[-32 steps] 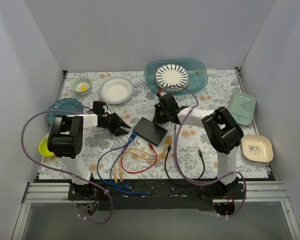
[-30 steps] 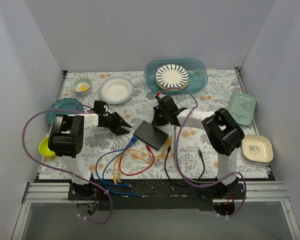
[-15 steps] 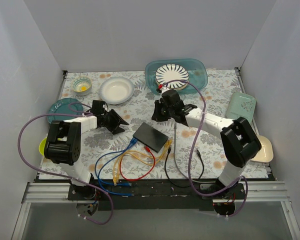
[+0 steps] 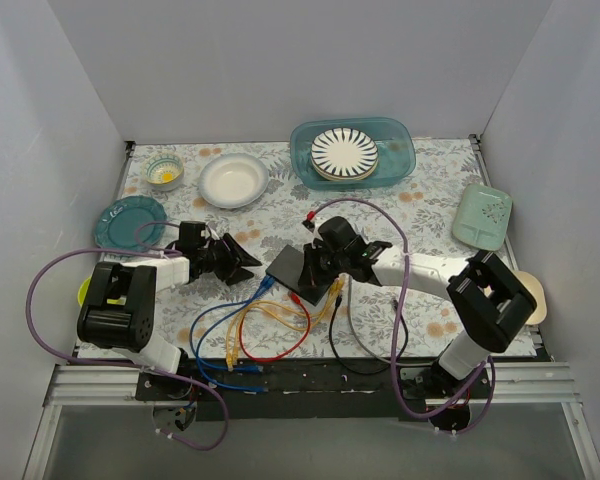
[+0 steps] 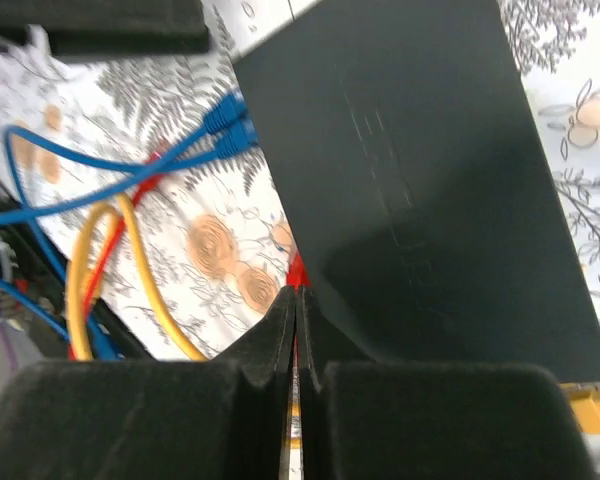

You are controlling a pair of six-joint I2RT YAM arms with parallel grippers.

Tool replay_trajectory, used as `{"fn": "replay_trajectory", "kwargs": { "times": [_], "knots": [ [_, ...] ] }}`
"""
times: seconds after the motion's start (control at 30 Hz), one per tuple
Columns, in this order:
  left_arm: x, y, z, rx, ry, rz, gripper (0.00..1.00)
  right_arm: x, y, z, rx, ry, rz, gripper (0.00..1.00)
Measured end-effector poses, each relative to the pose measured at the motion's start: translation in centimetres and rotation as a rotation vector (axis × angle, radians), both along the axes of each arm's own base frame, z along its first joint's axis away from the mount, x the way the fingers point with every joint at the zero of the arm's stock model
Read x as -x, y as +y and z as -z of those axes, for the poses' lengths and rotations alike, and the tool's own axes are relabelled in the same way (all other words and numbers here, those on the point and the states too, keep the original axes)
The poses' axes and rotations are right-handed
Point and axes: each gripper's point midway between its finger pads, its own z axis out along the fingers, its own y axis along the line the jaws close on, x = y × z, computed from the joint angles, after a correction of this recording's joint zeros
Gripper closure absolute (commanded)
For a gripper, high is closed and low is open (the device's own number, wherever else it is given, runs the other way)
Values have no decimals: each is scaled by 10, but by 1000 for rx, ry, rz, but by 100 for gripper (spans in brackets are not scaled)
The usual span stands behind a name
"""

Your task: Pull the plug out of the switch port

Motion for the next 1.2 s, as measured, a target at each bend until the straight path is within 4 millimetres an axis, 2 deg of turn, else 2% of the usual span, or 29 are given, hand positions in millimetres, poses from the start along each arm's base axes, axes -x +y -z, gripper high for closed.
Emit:
{"fn": "replay_trajectory", "kwargs": {
  "times": [0.2, 0.43, 0.7, 0.83, 0.93, 1.2],
  "knots": [
    [-1, -9, -10, 67, -73, 47, 60, -18, 19, -10, -97, 33, 22, 98],
    [12, -15, -8, 117, -90, 90, 61, 5, 34, -13, -142, 70, -76, 98],
    [23, -16, 3, 131, -46, 100, 61, 20, 32, 9, -90, 110, -120, 99],
    [25, -19, 6, 144, -22, 108, 61, 15, 28, 33, -4, 137, -108, 99],
    [25, -24, 7, 151, -16, 123, 61, 12, 27, 44, 46, 151, -95, 99],
    [17, -32, 6, 168, -15, 132, 62, 3, 22, 42, 65, 115, -79, 98]
  ]
}}
